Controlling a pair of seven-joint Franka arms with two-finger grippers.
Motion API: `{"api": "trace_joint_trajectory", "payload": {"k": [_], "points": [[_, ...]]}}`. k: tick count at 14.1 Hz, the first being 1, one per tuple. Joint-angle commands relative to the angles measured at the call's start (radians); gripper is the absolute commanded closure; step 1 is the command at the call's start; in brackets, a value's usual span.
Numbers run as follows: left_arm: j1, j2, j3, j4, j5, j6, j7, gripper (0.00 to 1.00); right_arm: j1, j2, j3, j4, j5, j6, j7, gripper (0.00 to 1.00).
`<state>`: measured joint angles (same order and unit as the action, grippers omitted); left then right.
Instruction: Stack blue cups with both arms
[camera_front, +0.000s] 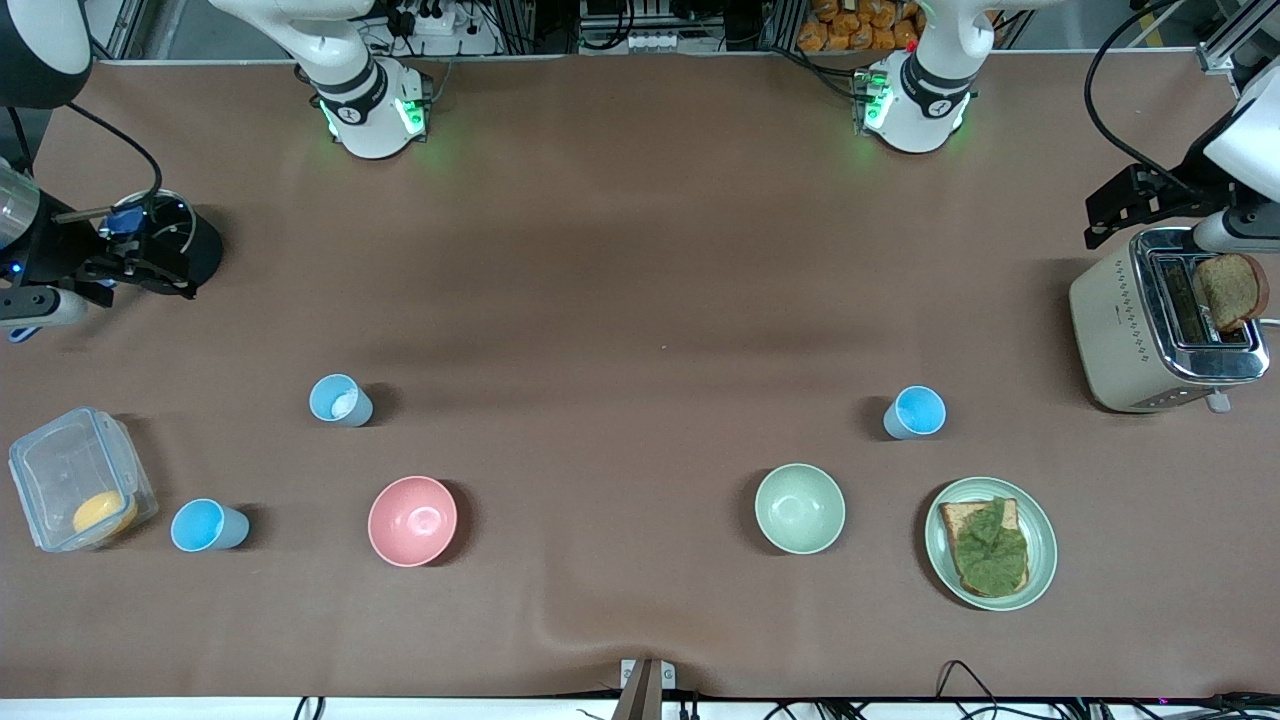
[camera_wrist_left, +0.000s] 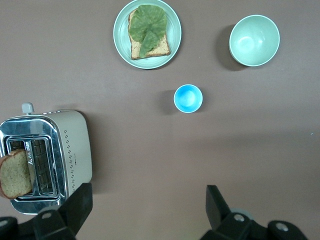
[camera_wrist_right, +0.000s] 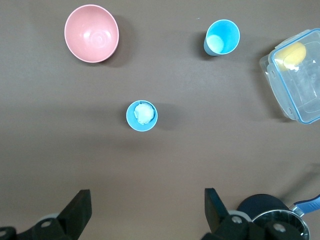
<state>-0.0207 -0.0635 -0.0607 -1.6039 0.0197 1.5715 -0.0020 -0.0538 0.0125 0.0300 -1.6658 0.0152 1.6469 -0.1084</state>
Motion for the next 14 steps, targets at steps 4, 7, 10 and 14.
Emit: {"api": "trace_joint_trajectory", "payload": {"k": [4,7,10,14], "points": [[0.007,0.005,-0.001,0.028,-0.023,-0.018,0.019,0.0,-0.003,-0.006,0.002,0.006,0.009,-0.012,-0.007,0.0],[0.007,0.007,0.001,0.038,-0.021,-0.018,0.014,0.0,-0.003,-0.008,0.002,0.006,0.009,-0.013,-0.007,0.0],[0.007,0.007,0.001,0.038,-0.018,-0.019,0.01,0.0,0.0,-0.005,0.004,0.006,0.009,-0.013,-0.008,0.0],[0.007,0.007,0.001,0.039,-0.018,-0.019,0.01,0.0,0.037,0.013,0.002,0.003,0.008,-0.016,-0.007,0.0]]}}
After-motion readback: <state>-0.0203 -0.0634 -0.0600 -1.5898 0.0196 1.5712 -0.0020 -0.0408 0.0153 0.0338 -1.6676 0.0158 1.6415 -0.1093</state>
